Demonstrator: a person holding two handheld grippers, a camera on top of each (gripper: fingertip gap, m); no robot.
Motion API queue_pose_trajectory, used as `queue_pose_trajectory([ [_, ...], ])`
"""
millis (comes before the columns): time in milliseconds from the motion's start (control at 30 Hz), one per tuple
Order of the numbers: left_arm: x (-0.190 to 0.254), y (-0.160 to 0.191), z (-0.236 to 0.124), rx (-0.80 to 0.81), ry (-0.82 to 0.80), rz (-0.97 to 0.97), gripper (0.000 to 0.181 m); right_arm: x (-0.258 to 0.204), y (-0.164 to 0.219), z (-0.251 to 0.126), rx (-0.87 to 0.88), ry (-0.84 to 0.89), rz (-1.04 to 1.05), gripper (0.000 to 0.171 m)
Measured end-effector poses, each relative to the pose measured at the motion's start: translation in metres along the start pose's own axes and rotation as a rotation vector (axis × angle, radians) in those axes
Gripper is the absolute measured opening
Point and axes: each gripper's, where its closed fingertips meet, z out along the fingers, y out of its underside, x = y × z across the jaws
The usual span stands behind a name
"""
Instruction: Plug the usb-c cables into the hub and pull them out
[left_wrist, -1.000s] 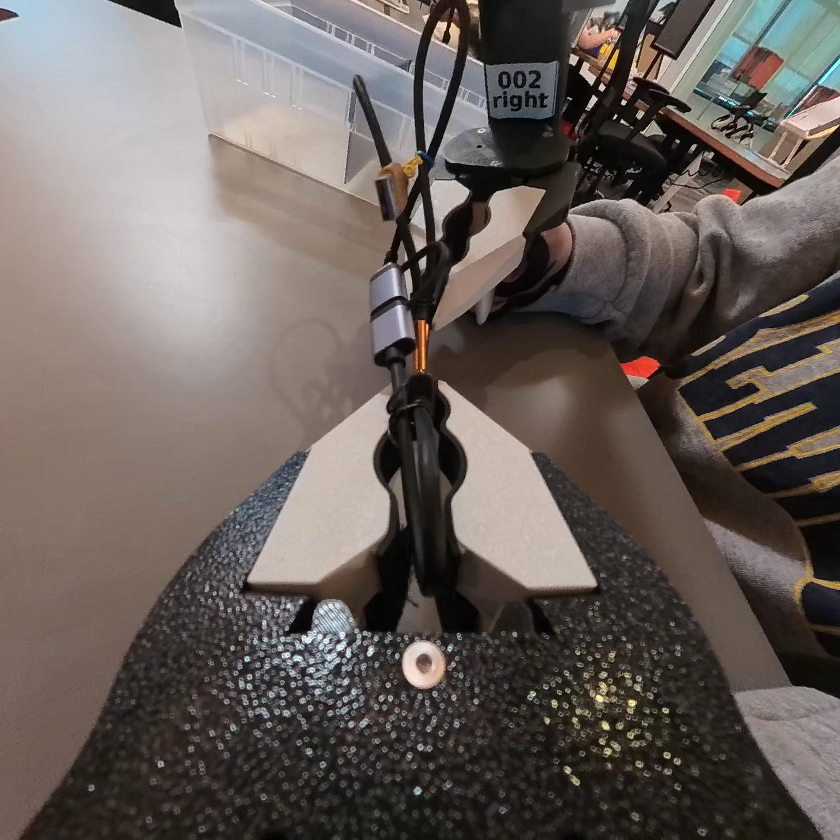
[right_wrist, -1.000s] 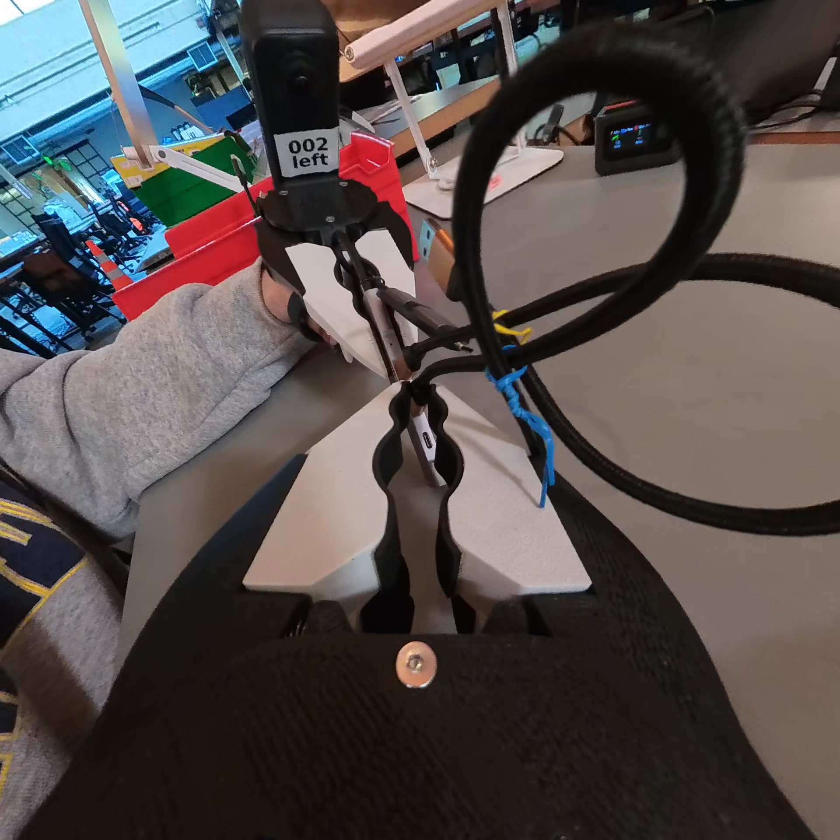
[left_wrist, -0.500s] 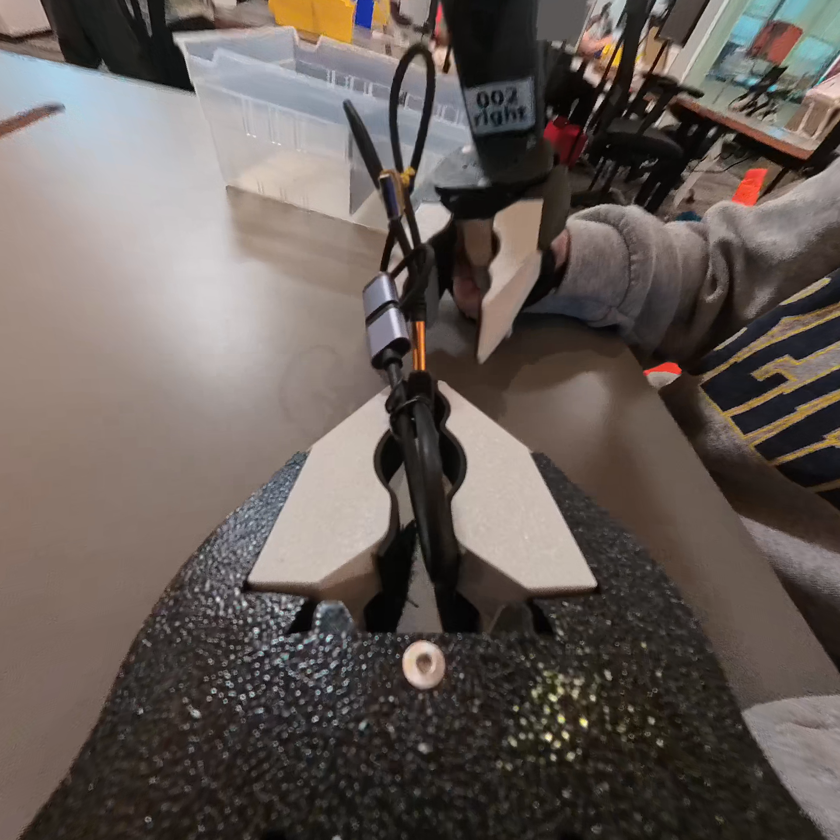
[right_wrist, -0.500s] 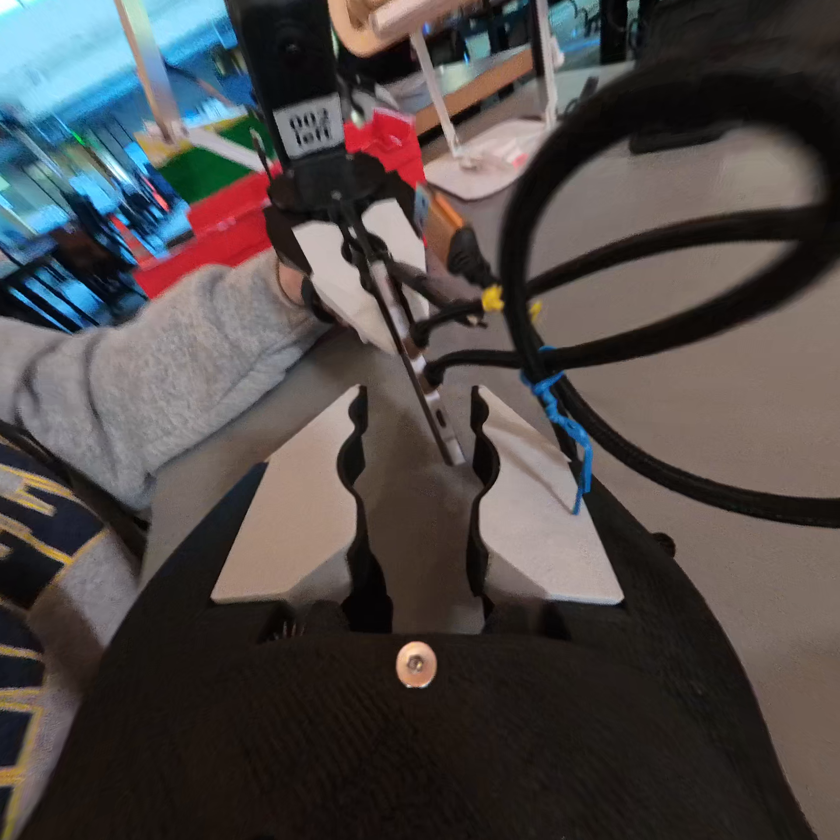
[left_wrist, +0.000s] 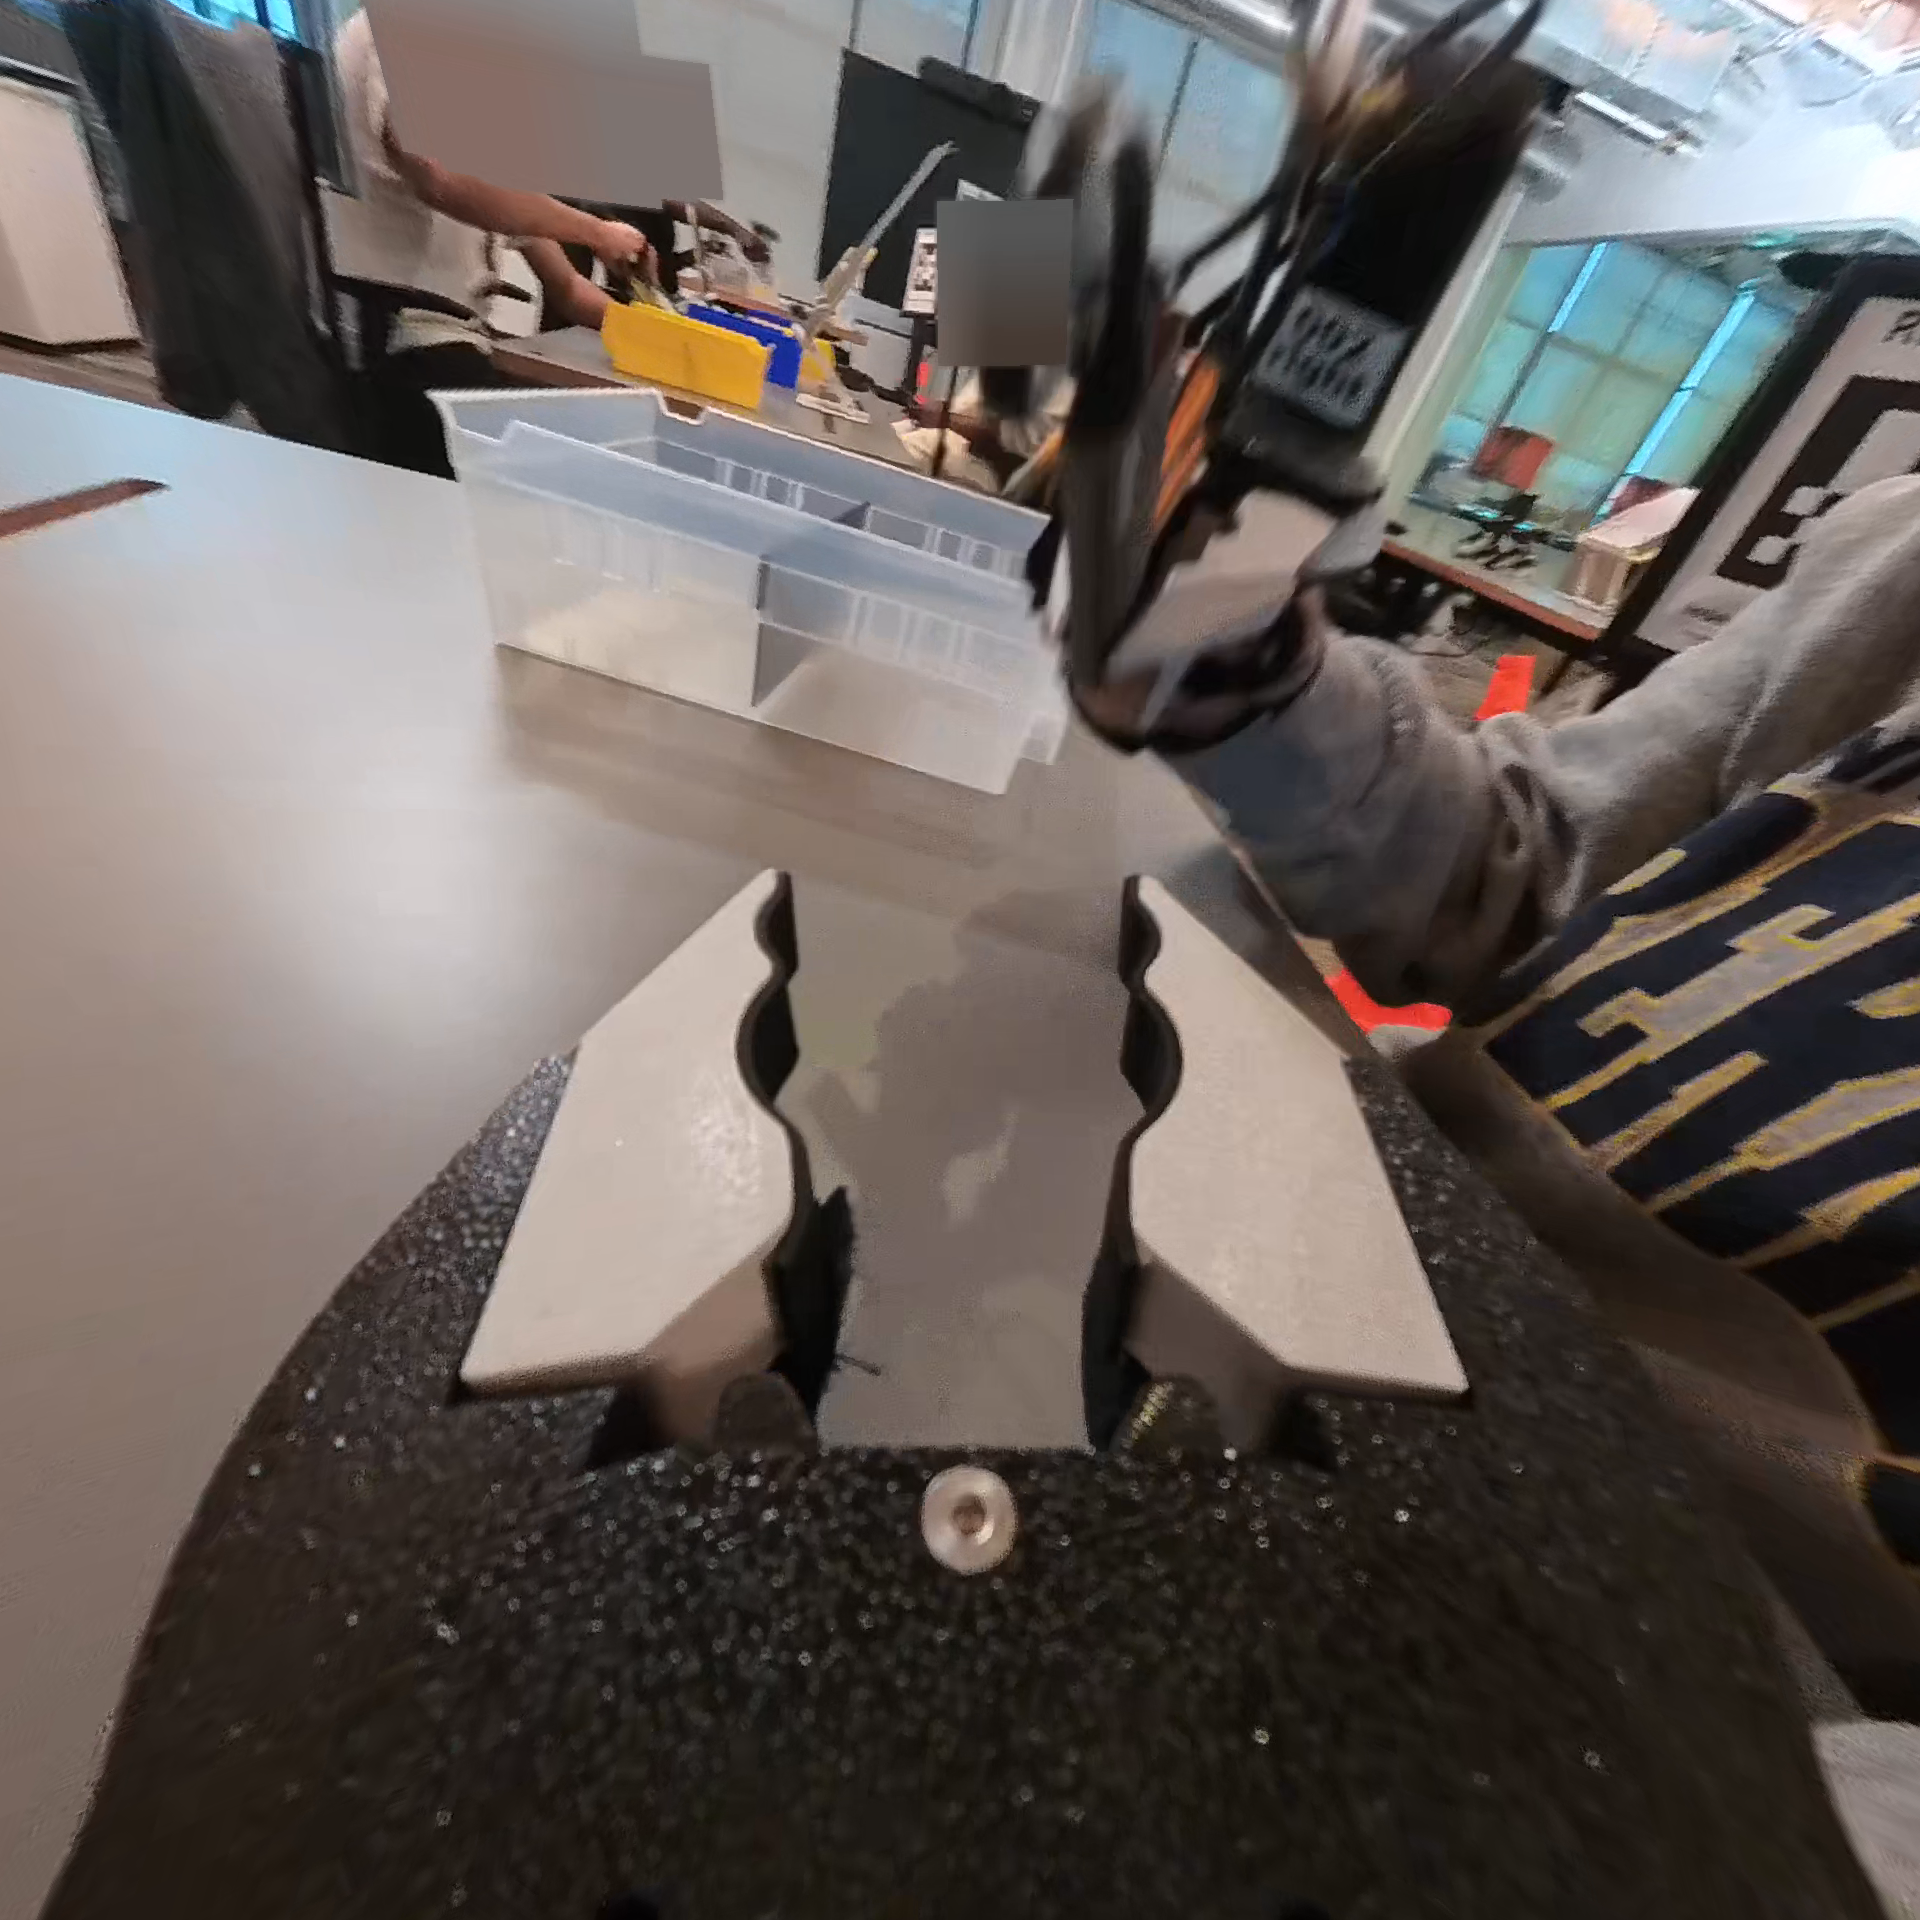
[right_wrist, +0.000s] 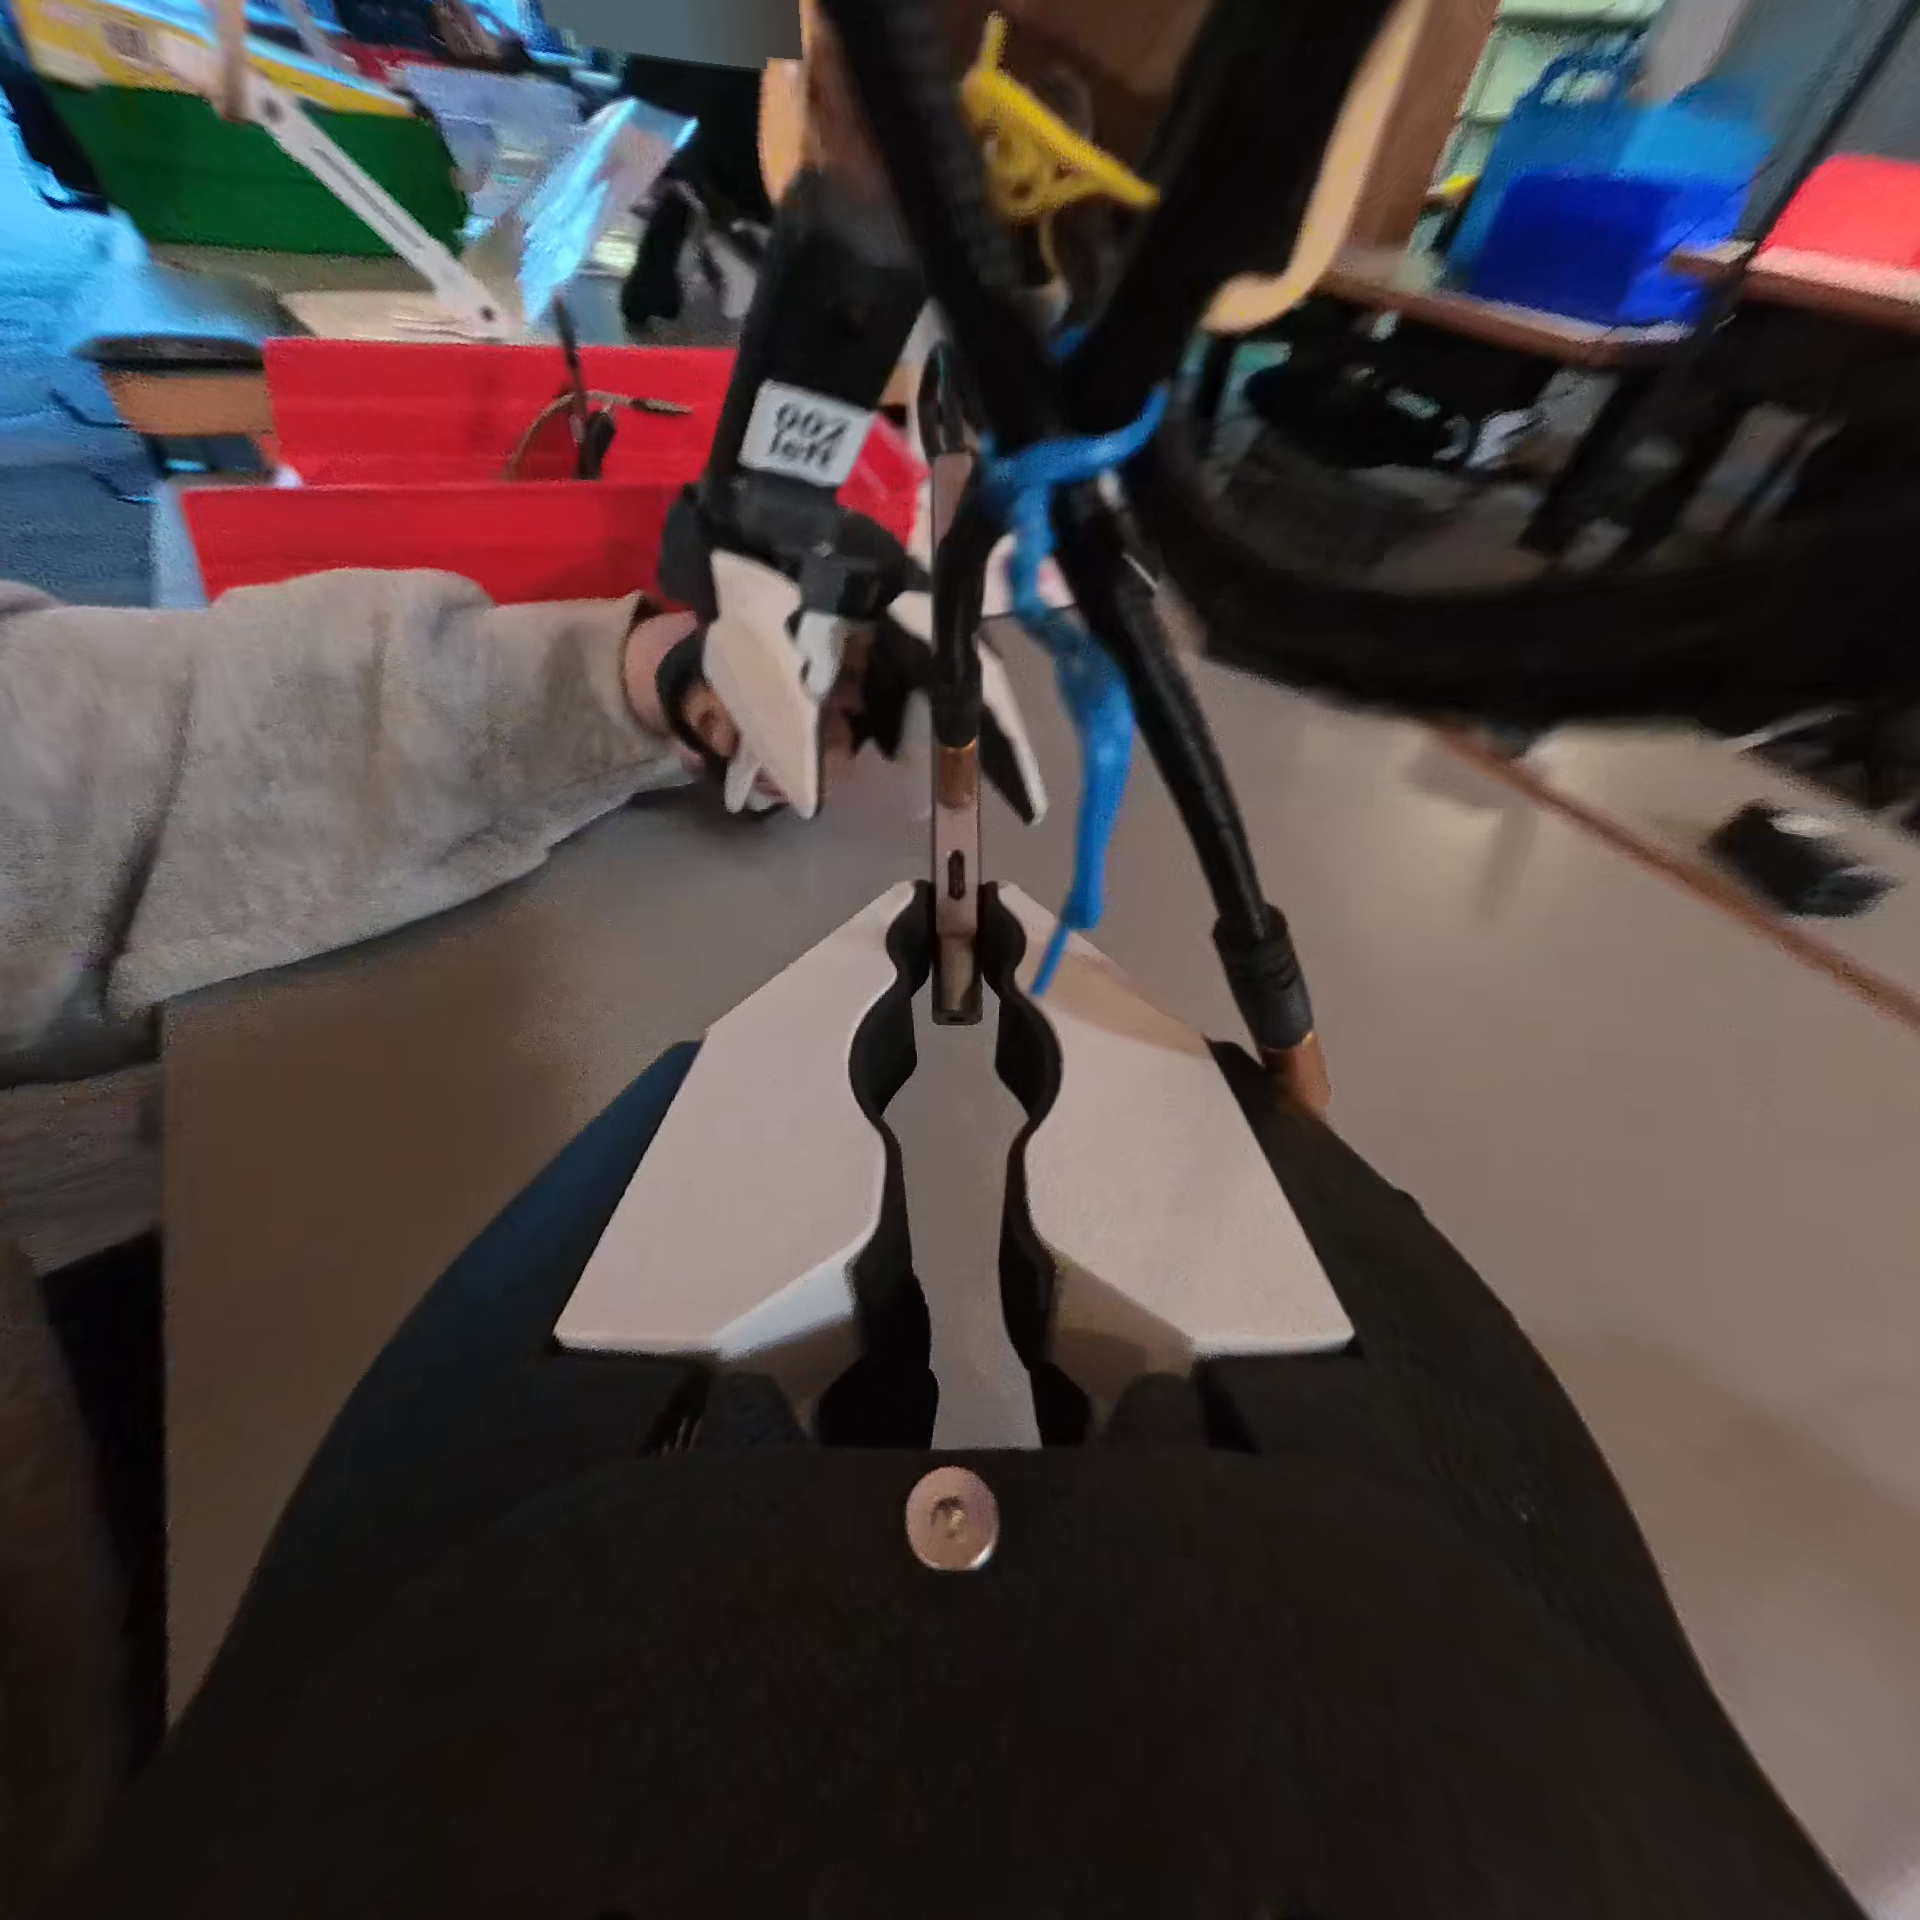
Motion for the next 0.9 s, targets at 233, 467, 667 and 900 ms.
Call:
queue_pose_trajectory([
  [233, -0.017, -0.006, -0.008, 0.028, -0.11, 0.004, 0.058, 0.122, -0.027, -0.115, -0.245, 0.291, -0.2, 0.007],
  [467, -0.025, -0.006, -0.012, 0.017, -0.17, 0.032, 0.053, 0.241, 0.072, -0.214, -0.756, 0.37, -0.048, 0.007],
  [667, -0.03, 0.002, -0.009, -0.012, -0.181, 0.014, 0.051, 0.262, 0.151, -0.229, -1.057, 0.35, 0.024, 0.007],
  [900, -0.034, 0.009, -0.007, -0.046, -0.205, 0.005, 0.053, 0.262, 0.153, -0.239, -1.12, 0.407, 0.177, 0.042],
])
